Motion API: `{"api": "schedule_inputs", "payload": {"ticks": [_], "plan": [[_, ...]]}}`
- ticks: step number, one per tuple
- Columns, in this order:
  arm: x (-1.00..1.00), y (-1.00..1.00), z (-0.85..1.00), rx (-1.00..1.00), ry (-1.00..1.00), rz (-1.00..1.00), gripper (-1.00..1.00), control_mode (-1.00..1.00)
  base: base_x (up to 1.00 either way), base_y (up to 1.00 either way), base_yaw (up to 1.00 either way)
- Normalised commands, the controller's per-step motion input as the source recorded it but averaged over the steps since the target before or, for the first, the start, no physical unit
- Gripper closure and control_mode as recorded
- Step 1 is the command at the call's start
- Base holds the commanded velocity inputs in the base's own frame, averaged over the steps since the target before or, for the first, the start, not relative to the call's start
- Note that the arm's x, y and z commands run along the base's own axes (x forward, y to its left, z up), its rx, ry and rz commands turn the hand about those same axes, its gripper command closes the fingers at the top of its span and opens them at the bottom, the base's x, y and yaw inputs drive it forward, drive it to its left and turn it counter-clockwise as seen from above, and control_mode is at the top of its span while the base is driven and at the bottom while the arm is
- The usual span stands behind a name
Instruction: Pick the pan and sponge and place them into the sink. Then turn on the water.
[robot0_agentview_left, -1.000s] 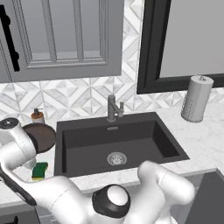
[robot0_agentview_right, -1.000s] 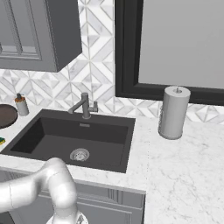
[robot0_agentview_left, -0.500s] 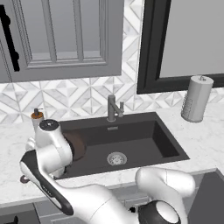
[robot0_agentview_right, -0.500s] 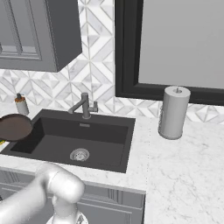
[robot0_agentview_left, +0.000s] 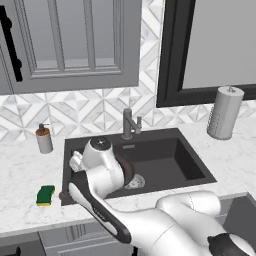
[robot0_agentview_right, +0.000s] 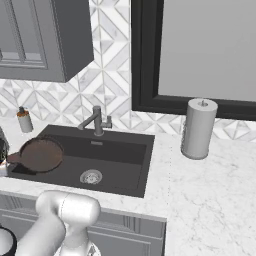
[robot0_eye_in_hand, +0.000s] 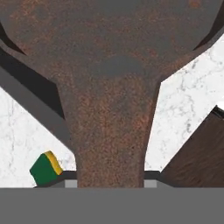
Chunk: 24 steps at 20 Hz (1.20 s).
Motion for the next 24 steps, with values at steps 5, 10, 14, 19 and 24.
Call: {"api": "schedule_inputs", "payload": {"ticks": [5, 10, 14, 19, 24], "plan": [[0.48, -0.60, 0.01, 0.01, 0.04, -0.33, 1.00, -1.00, 0.00, 0.00, 0.00], [0.55, -0.63, 0.00, -0.02, 0.03, -0.32, 1.00, -1.00, 0.00, 0.00, 0.00], [0.58, -0.55, 0.00, -0.01, 0.07, -0.19, 1.00, -1.00, 0.00, 0.00, 0.00], [0.56, -0.25, -0.03, -0.05, 0.09, 0.01, 1.00, -1.00, 0.00, 0.00, 0.00], [0.43, 0.00, -0.30, -0.07, 0.03, 0.10, 1.00, -1.00, 0.00, 0.00, 0.00]]}}
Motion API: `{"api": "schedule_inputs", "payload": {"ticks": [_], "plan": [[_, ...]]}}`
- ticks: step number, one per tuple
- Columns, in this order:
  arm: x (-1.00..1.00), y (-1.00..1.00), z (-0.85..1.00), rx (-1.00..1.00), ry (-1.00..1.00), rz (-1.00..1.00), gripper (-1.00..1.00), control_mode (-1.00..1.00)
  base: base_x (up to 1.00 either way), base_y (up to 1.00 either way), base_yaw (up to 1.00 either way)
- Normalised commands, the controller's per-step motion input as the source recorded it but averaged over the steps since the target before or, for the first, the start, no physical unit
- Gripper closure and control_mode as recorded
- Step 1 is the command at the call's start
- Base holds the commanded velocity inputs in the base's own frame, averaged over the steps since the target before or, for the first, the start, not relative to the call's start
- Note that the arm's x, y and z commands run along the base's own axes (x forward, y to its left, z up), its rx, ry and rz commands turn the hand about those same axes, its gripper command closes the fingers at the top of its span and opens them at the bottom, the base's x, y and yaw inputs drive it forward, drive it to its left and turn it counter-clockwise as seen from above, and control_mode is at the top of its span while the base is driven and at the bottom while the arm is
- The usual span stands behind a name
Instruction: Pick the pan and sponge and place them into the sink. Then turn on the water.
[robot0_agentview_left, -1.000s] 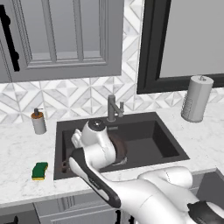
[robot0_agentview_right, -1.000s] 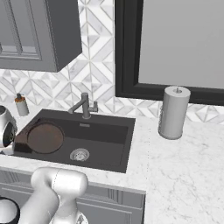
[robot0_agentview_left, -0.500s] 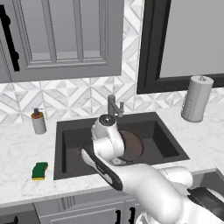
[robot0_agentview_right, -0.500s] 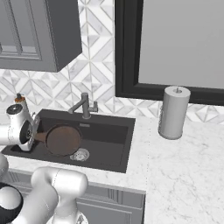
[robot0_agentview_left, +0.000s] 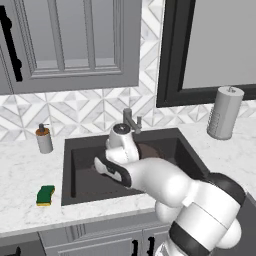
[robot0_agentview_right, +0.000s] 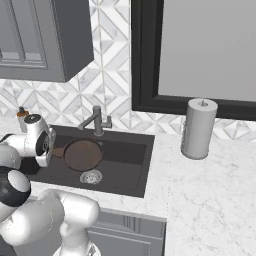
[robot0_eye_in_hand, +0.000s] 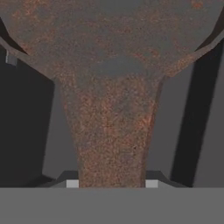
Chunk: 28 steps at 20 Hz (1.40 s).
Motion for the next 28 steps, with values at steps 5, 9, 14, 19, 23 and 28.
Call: {"api": "schedule_inputs", "payload": {"ticks": [5, 9, 14, 19, 23, 28], "plan": [[0.10, -0.14, -0.45, 0.00, 0.00, 0.01, 1.00, -1.00, 0.00, 0.00, 0.00], [0.00, -0.16, -0.58, 0.00, 0.00, 0.00, 1.00, -1.00, 0.00, 0.00, 0.00], [0.00, -0.02, -0.60, 0.00, 0.01, 0.00, 1.00, -1.00, 0.00, 0.00, 0.00], [0.00, 0.00, -0.59, 0.00, 0.02, 0.00, 1.00, -1.00, 0.00, 0.00, 0.00], [0.07, 0.00, -0.51, 0.00, 0.03, 0.00, 1.00, -1.00, 0.00, 0.00, 0.00], [0.10, 0.00, -0.62, -0.01, 0.04, 0.00, 1.00, -1.00, 0.00, 0.00, 0.00]]}}
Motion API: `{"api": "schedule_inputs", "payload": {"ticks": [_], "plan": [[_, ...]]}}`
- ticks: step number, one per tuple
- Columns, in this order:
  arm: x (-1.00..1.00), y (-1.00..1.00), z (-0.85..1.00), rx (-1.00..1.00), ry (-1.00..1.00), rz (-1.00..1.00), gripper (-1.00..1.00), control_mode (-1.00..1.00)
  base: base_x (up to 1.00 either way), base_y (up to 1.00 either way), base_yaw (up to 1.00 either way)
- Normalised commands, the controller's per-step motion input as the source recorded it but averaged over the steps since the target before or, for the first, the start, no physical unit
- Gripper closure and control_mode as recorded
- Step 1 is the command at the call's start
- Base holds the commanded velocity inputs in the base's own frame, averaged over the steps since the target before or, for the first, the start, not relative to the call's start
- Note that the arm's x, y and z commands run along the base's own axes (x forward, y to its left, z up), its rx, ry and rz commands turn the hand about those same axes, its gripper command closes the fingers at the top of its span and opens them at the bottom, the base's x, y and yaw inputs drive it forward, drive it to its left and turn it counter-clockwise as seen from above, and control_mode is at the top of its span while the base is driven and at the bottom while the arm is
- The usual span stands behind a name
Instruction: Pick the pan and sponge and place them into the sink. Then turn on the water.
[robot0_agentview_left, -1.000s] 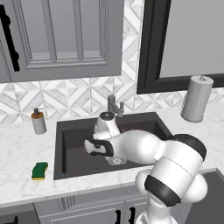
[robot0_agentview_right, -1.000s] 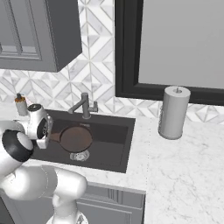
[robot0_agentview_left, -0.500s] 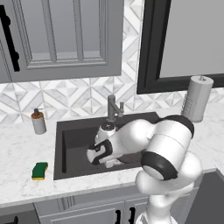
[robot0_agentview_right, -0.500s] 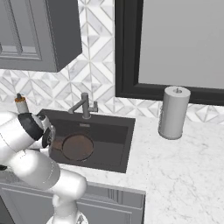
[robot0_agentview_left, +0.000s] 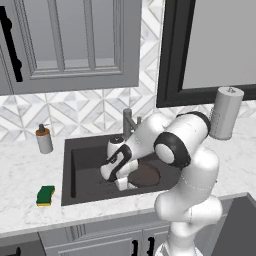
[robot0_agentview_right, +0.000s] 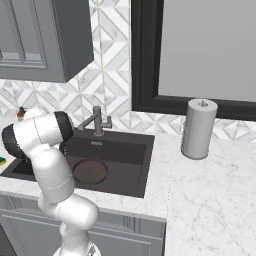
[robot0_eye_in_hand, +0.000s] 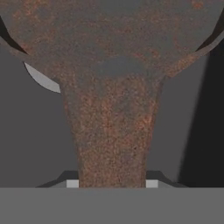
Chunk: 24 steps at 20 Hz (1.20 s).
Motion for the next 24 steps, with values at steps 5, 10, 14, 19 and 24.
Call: {"api": "schedule_inputs", "payload": {"ticks": [5, 10, 14, 19, 24], "plan": [[0.01, 0.00, -0.80, -0.01, -0.02, 0.00, 1.00, -1.00, 0.00, 0.00, 0.00], [0.00, 0.08, -0.32, 0.00, -0.09, 0.00, 1.00, -1.00, 0.00, 0.00, 0.00], [0.09, 0.42, 0.00, -0.02, -0.13, 0.00, 1.00, -1.00, 0.00, 0.00, 0.00], [0.05, 0.41, 0.00, -0.02, -0.11, 0.00, -1.00, -1.00, 0.00, 0.00, 0.00], [0.06, 0.17, -0.02, 0.00, -0.06, 0.00, -1.00, -1.00, 0.00, 0.00, 0.00]]}}
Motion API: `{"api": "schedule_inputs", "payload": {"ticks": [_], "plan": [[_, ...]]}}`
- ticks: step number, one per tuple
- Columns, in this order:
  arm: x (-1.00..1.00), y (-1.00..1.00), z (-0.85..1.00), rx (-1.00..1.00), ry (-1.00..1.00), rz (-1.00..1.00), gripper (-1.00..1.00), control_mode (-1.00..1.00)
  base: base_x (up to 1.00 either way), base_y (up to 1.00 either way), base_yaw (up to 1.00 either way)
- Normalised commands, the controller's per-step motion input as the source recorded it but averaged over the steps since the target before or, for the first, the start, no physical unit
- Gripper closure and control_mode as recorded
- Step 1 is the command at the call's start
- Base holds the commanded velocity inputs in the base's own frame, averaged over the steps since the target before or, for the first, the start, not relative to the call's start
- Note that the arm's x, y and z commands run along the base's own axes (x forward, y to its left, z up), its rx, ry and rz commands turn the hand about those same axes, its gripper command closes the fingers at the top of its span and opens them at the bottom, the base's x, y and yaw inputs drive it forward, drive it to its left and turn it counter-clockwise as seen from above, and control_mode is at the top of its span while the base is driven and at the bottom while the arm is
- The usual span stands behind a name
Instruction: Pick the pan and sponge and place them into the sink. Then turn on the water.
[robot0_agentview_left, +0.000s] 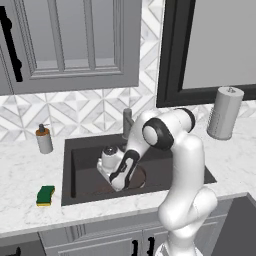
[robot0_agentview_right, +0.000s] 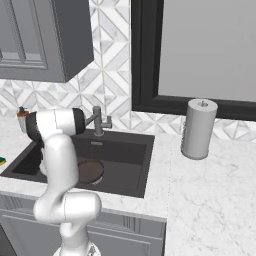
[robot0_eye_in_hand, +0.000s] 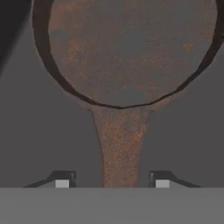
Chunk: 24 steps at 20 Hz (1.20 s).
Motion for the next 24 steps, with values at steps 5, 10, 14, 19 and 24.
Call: {"api": "schedule_inputs", "payload": {"ticks": [5, 10, 14, 19, 24], "plan": [[-0.05, 0.03, 0.33, 0.01, -0.18, 0.00, -1.00, -1.00, 0.00, 0.00, 0.00], [-0.41, 0.15, 0.99, 0.02, -0.17, 0.02, -1.00, -1.00, 0.00, 0.00, 0.00], [-0.45, 0.23, 1.00, 0.00, -0.03, 0.06, -1.00, -1.00, 0.00, 0.00, 0.00], [-0.15, 0.23, 1.00, 0.00, 0.05, 0.17, -1.00, -1.00, 0.00, 0.00, 0.00], [-0.02, 0.04, 1.00, -0.01, 0.06, 0.26, -1.00, -1.00, 0.00, 0.00, 0.00]]}}
